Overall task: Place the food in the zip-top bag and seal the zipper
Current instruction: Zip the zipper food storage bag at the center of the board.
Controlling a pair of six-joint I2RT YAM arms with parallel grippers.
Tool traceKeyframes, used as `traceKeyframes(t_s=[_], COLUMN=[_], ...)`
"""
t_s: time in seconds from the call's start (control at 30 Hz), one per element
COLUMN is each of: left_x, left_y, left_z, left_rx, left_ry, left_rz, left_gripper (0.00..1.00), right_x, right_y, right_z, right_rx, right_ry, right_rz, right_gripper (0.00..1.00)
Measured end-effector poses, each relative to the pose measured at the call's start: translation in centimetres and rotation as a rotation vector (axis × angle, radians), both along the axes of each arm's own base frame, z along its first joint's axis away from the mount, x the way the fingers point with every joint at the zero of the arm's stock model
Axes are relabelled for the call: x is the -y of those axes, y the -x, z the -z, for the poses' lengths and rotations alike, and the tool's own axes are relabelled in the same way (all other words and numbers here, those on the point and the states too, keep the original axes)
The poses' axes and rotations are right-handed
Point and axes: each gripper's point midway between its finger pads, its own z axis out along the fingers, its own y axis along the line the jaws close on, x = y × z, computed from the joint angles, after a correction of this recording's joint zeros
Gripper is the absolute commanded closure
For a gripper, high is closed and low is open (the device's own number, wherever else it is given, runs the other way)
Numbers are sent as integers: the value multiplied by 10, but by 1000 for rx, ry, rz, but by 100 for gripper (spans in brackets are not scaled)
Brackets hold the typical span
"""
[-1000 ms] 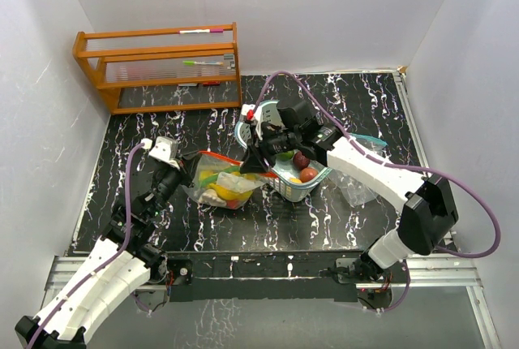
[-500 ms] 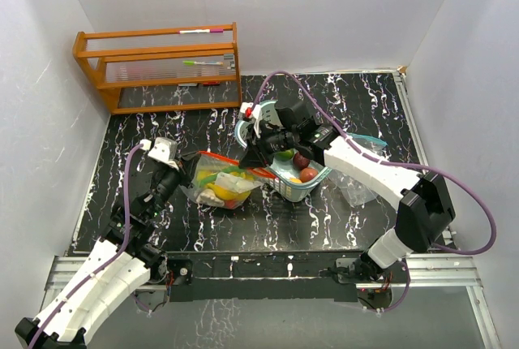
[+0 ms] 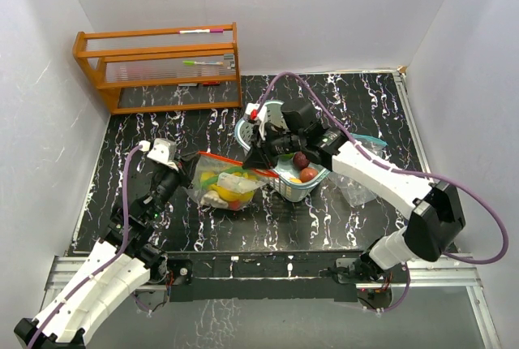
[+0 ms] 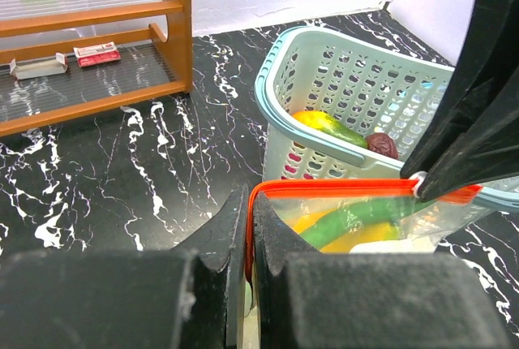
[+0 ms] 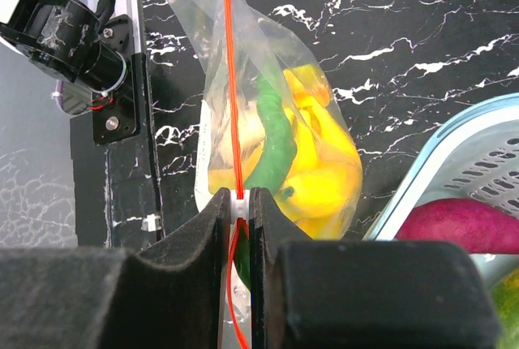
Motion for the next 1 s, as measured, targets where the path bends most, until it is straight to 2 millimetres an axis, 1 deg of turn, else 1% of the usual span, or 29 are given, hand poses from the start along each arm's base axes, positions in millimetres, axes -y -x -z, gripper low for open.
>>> traceKeyframes(t_s=[0.17, 0.27, 0.37, 0.53, 0.7, 0.83, 0.87, 0.9, 1.0], left_x=[-1, 0, -1, -8, -24, -24, -24, -24, -24], left_y=[0, 0, -1, -4, -11, -11, -11, -11, -11], left_z=[0, -1, 4, 7, 6, 7, 7, 7, 7], left_rx=[0, 2, -4, -11, -6, -10, -12, -12, -14], left_ry=[4, 8, 5, -1, 1, 2, 2, 2, 6], left_rz=[-9, -10, -18, -63, -158, -159, -160, -161, -164], left_gripper=[100, 100, 100, 100, 100, 100, 100, 100, 100], right_x=[10, 15, 21, 34, 54, 58, 58, 59, 60], right_y=[7, 11, 14, 21, 36, 37, 37, 37, 36], right_z=[-6, -5, -3, 3, 18, 20, 19, 18, 14], right_rx=[31, 43, 47, 43, 6, 12, 18, 23, 29], right_ry=[-2, 4, 22, 52, 101, 103, 99, 94, 86], right_rz=[20, 27, 40, 67, 91, 106, 111, 115, 133], right_gripper=[92, 92, 92, 92, 92, 92, 91, 85, 60])
